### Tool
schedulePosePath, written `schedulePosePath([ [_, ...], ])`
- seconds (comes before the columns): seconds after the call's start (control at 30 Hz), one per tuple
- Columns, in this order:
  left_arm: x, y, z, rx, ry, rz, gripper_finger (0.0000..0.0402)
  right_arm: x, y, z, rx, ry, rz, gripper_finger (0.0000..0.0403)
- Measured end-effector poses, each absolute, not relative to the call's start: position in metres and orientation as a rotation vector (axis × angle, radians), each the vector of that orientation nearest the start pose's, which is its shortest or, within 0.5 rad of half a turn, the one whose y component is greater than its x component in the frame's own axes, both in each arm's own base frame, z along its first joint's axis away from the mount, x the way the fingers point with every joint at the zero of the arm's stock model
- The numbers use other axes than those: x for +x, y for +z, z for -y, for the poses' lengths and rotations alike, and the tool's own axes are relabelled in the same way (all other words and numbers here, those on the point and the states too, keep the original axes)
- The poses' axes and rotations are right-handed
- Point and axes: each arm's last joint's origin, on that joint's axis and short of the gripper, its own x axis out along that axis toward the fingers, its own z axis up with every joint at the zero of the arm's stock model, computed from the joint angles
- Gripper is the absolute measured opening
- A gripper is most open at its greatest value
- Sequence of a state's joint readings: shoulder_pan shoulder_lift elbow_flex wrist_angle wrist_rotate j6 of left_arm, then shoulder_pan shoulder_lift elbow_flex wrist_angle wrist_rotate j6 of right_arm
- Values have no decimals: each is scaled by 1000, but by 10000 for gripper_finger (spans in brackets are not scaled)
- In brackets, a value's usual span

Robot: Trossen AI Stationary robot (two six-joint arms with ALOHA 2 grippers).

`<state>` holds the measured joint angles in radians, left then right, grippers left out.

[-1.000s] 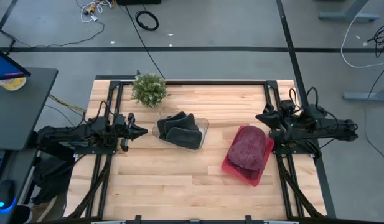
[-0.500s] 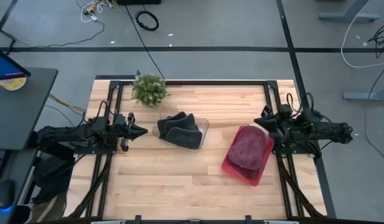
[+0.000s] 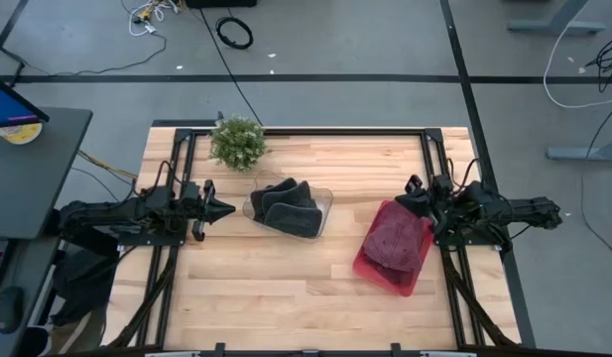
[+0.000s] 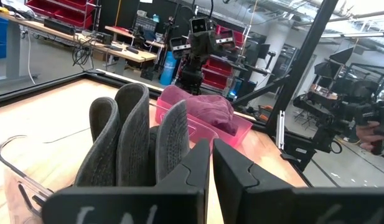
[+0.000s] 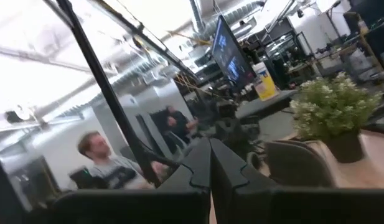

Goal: Pick & Place hat
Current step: Return to Home Position

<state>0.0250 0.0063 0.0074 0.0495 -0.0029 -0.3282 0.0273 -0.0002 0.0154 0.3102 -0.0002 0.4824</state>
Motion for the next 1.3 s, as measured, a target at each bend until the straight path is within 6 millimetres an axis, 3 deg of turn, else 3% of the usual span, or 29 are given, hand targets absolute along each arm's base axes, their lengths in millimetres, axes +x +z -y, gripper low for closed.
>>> schedulePosePath([
  [0.57,97,170,-3,-327,19,54,23,97,171,-2,306,-3,36,2],
  [1.1,97,170,-3,-327,19,54,23,97,170,-2,291,-5,27,9],
  [1.3,97,170,-3,-327,19,54,23,98,169,-2,10,5,10,17],
])
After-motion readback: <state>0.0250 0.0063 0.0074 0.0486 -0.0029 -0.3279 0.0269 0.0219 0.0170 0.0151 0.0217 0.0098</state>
